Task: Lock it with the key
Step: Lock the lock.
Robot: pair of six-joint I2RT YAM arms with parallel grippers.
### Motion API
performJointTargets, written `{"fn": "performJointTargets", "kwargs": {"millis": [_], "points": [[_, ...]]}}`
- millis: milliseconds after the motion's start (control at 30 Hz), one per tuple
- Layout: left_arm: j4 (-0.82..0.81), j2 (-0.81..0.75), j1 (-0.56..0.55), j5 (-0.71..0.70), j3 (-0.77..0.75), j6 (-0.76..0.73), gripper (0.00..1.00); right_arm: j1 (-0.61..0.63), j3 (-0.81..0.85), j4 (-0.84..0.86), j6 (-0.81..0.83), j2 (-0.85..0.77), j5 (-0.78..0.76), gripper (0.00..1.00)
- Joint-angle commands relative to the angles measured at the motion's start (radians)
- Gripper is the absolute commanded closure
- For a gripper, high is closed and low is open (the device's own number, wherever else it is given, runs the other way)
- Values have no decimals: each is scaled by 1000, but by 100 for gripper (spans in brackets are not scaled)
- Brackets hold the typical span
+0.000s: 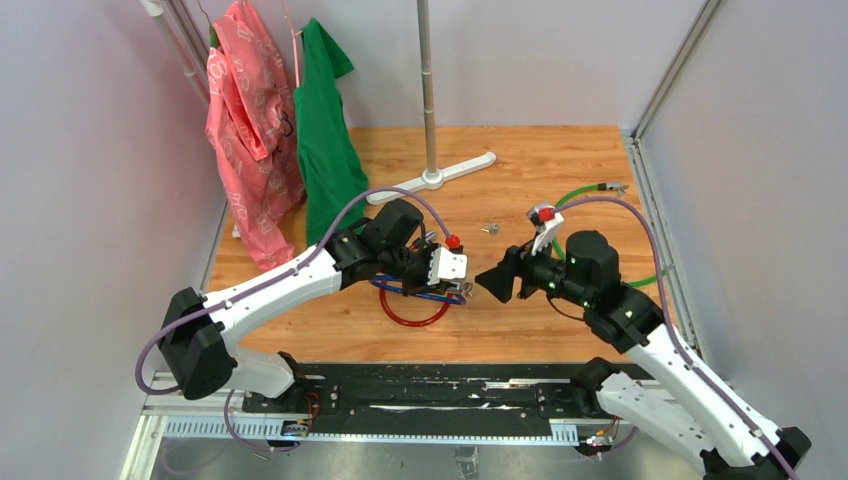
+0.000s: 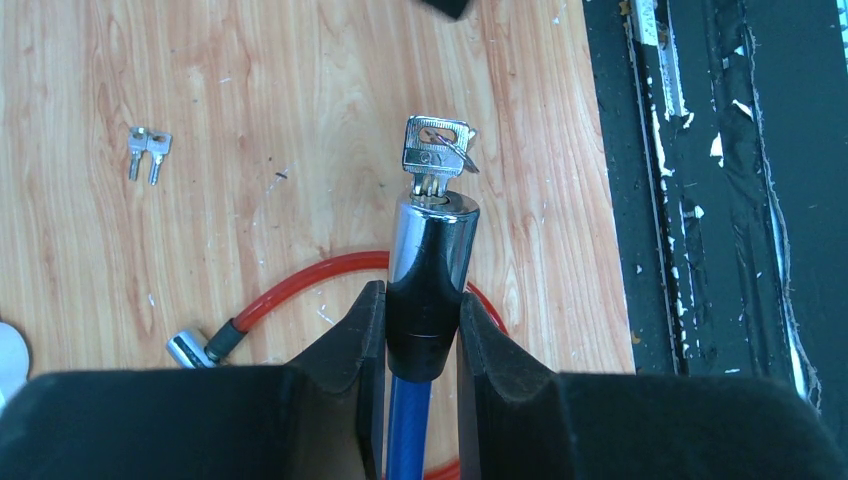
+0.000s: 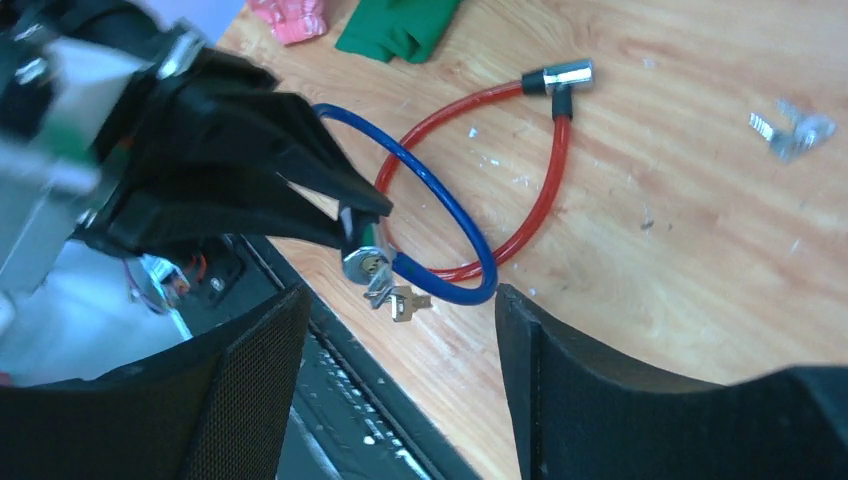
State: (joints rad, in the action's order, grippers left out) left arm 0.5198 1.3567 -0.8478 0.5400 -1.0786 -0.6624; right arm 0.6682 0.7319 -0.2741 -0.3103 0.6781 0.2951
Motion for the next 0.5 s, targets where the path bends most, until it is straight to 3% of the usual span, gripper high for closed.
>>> {"fn": "performJointTargets", "kwargs": {"millis": [0,67,133,300,467], "points": [[98,15,1,-55,34,-2,100,-100,33,-123,-279,83,117,32],[97,17,1,-54,36,-1,100,-106,50,-128,-271,128,181,48],[91,18,1,-52,37,4,100,-105,71,-134,-251,168,213,55],[88,17,1,-48,37,10,100,-104,46,-44,-259,201,308,56],[89,19,1,-48,34,12,100,-104,37,-25,-236,228,288,58]]}}
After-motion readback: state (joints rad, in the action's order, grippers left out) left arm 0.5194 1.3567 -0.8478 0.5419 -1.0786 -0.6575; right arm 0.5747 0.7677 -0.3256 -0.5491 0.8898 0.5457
